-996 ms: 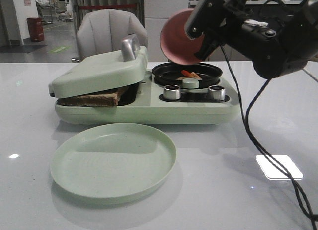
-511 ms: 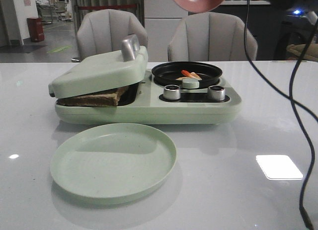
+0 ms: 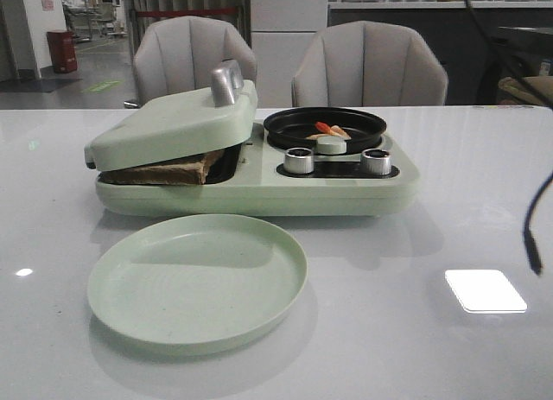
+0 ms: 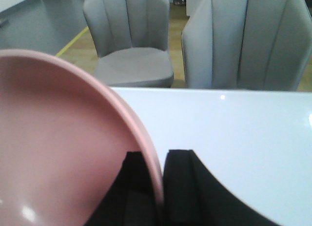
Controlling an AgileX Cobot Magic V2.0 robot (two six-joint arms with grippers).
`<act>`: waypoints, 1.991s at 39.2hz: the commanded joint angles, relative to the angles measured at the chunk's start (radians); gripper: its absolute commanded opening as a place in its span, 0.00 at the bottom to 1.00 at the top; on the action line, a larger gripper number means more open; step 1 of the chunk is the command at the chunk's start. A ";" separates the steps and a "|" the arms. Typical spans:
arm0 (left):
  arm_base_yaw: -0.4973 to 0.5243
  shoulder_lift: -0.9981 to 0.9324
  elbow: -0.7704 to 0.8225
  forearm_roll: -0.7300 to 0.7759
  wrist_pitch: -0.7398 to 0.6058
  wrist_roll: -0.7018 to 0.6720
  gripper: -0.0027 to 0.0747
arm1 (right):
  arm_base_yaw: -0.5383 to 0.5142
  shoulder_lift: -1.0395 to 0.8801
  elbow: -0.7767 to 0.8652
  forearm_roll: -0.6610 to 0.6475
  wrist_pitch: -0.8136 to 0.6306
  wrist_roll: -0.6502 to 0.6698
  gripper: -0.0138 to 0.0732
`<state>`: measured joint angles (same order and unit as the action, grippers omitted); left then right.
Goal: Make breakfast with bread and shrimp
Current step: 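Carry the pink bowl back and set it down on the table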
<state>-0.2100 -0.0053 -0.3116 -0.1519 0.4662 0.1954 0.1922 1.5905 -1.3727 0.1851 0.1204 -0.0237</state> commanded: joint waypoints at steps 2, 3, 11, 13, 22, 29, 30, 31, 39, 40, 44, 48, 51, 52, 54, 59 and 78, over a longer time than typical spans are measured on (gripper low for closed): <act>-0.001 -0.009 -0.027 -0.014 -0.076 -0.009 0.18 | -0.058 -0.102 -0.033 0.038 0.117 0.005 0.30; -0.001 -0.009 -0.027 -0.014 -0.076 -0.009 0.18 | -0.066 -0.108 -0.032 0.044 0.147 0.005 0.30; -0.001 -0.009 -0.027 -0.014 -0.076 -0.009 0.18 | -0.201 -0.133 -0.024 0.086 0.426 0.005 0.30; -0.001 -0.009 -0.027 -0.014 -0.076 -0.009 0.18 | -0.235 -0.133 -0.008 0.097 0.456 0.004 0.30; -0.001 -0.009 -0.027 -0.014 -0.076 -0.009 0.18 | -0.354 -0.122 0.126 0.152 0.472 -0.050 0.30; -0.001 -0.009 -0.027 -0.014 -0.076 -0.009 0.18 | -0.387 -0.045 0.158 0.173 0.518 -0.080 0.30; -0.001 -0.009 -0.027 -0.014 -0.076 -0.009 0.18 | -0.388 -0.030 0.158 0.177 0.526 -0.080 0.30; -0.001 -0.009 -0.027 -0.014 -0.076 -0.009 0.18 | -0.388 -0.011 0.158 0.180 0.531 -0.080 0.30; -0.001 -0.009 -0.027 -0.014 -0.076 -0.009 0.18 | -0.388 0.120 0.156 0.183 0.531 -0.080 0.30; -0.001 -0.009 -0.027 -0.014 -0.076 -0.009 0.18 | -0.388 0.131 0.156 0.183 0.526 -0.080 0.30; -0.001 -0.009 -0.027 -0.014 -0.076 -0.009 0.18 | -0.388 0.174 0.154 0.183 0.504 -0.080 0.30; -0.001 -0.009 -0.027 -0.014 -0.076 -0.009 0.18 | -0.388 0.211 0.125 0.183 0.514 -0.085 0.30; -0.001 -0.009 -0.027 -0.014 -0.076 -0.009 0.18 | -0.388 0.234 0.095 0.184 0.531 -0.090 0.30; -0.001 -0.009 -0.027 -0.014 -0.076 -0.009 0.18 | -0.388 0.238 0.085 0.184 0.536 -0.092 0.30; -0.001 -0.009 -0.027 -0.014 -0.076 -0.009 0.18 | -0.388 0.248 0.071 0.184 0.538 -0.098 0.32; -0.001 -0.009 -0.027 -0.014 -0.076 -0.009 0.18 | -0.388 0.260 0.046 0.184 0.538 -0.113 0.49; -0.001 -0.009 -0.027 -0.014 -0.076 -0.009 0.18 | -0.381 0.205 -0.064 0.113 0.575 -0.230 0.67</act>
<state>-0.2100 -0.0053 -0.3116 -0.1519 0.4662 0.1954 -0.1910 1.8893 -1.3744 0.3037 0.7063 -0.2013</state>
